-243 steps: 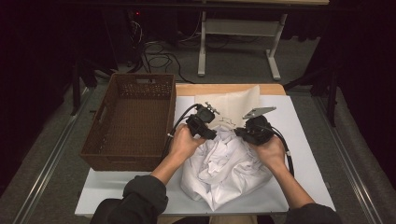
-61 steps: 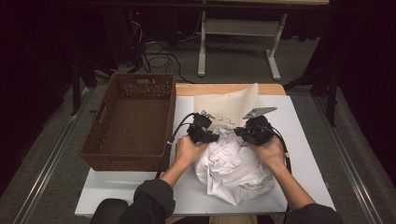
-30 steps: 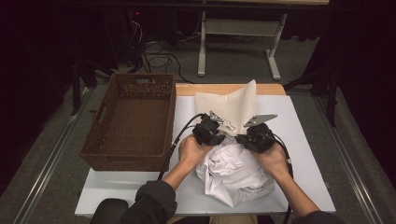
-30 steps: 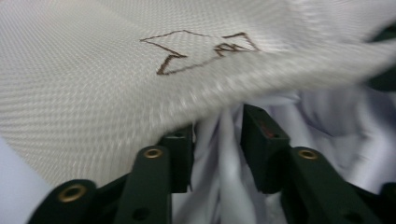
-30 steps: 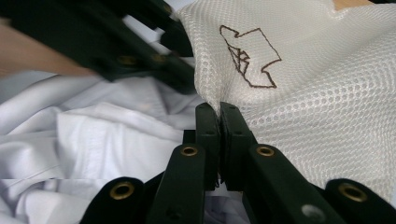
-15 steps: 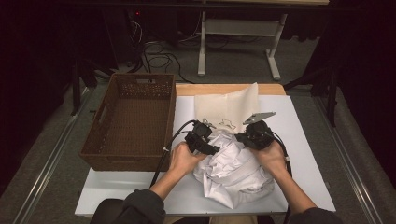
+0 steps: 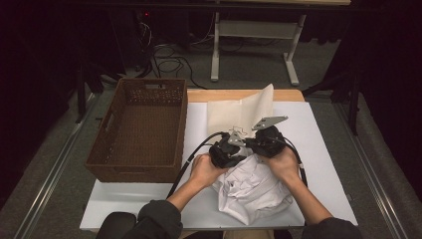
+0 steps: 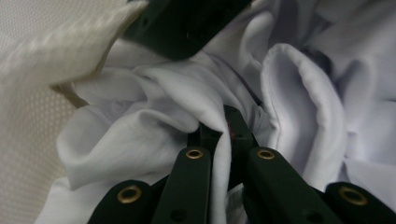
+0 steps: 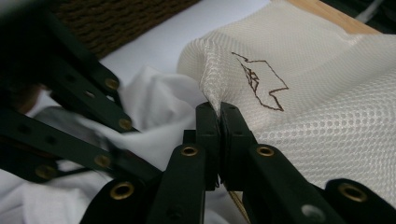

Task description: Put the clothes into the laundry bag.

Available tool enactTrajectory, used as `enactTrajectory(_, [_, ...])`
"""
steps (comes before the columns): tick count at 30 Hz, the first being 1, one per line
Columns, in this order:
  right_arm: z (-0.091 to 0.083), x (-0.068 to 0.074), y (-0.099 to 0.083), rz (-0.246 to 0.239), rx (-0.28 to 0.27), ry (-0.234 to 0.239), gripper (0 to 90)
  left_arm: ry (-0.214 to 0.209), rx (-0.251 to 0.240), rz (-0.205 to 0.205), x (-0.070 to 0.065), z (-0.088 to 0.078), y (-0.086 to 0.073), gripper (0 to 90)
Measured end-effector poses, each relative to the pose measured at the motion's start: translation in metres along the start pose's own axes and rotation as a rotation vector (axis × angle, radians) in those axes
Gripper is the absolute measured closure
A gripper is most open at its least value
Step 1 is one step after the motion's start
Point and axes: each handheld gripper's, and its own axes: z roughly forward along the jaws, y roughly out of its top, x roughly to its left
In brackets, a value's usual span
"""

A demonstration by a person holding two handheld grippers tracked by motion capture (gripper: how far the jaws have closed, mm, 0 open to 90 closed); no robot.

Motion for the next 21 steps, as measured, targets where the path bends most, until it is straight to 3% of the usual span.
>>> enactTrajectory(3, [-0.003,0.008,-0.001,-0.021,0.004,0.01,88.7,0.055,-0.005,-0.146,0.02,0.015,0.0,88.9])
enactTrajectory(4, [-0.004,0.009,-0.004,-0.021,0.014,0.015,88.8,0.073,-0.004,-0.181,0.027,0.02,-0.002,88.8])
enactTrajectory(6, [-0.004,0.007,-0.013,-0.015,0.042,0.006,88.7,0.092,-0.001,-0.212,0.034,0.028,-0.005,88.1])
enactTrajectory(8, [-0.003,0.0,-0.021,0.015,0.058,-0.004,88.7,0.097,0.002,-0.197,0.032,0.026,-0.004,84.0])
enactTrajectory(9, [-0.003,-0.004,-0.024,0.034,0.059,-0.01,88.7,0.095,-0.001,-0.185,0.031,0.022,-0.003,77.8])
enactTrajectory(11, [-0.002,-0.011,-0.028,0.052,0.067,-0.024,88.7,0.092,0.001,-0.158,0.029,0.01,-0.004,61.7])
enactTrajectory(14, [-0.001,-0.016,-0.032,0.072,0.064,-0.031,88.7,0.109,-0.003,-0.144,0.028,-0.013,-0.006,52.2])
enactTrajectory(17, [0.001,-0.02,-0.033,0.072,0.065,-0.039,88.7,0.119,-0.008,-0.151,0.026,-0.03,-0.008,51.1])
enactTrajectory(21, [0.001,-0.022,-0.036,0.072,0.066,-0.041,88.7,0.112,-0.021,-0.127,0.02,-0.041,-0.007,50.6])
